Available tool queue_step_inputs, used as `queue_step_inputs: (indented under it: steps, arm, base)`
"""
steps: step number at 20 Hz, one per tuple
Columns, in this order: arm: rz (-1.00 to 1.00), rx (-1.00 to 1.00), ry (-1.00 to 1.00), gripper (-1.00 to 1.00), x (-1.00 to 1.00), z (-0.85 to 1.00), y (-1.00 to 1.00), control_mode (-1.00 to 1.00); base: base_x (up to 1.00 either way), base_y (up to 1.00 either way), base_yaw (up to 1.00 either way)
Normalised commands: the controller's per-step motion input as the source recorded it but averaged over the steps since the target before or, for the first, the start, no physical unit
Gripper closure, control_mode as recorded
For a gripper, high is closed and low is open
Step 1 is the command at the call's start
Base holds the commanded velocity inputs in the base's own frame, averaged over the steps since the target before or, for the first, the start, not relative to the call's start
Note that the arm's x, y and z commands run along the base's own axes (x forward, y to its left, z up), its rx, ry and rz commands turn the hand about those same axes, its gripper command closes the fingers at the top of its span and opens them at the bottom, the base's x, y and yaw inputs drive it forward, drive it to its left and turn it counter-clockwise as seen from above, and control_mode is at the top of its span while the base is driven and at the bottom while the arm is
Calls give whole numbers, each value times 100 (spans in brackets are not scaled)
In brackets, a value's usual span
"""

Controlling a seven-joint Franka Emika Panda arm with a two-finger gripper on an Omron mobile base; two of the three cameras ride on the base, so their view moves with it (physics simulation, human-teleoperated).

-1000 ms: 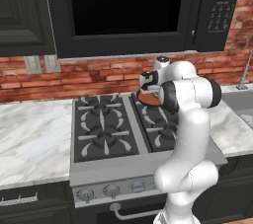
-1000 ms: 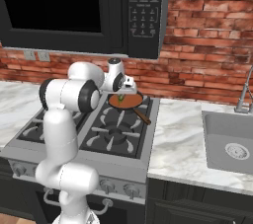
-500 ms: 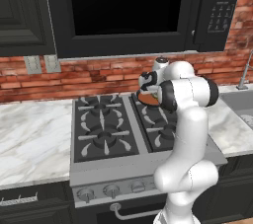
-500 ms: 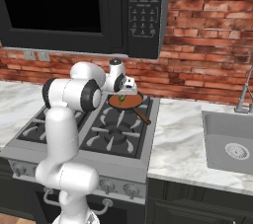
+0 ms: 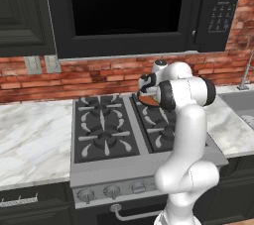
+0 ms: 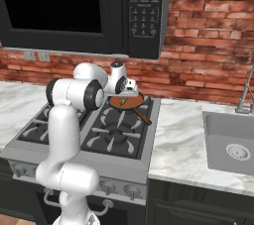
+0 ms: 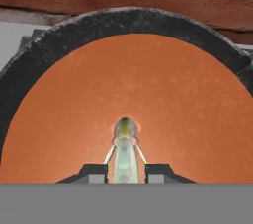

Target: Retrieve the fish from the fridge and place it on the saucepan with marinade on the stove.

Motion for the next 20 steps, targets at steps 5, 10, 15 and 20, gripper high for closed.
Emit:
queue_step_inputs:
  steps: [5,10,15,20]
  arm:
    - [0,0,0,-100,0,0,0,-100]
    - [0,0,0,-100,0,0,0,-100]
    - [0,0,0,-100,-19,0,0,-100]
    - [0,0,-1,-100,-46,0,0,-100]
  base:
    - [0,0,0]
    - [0,0,0]
    - [0,0,0]
    - [0,0,0]
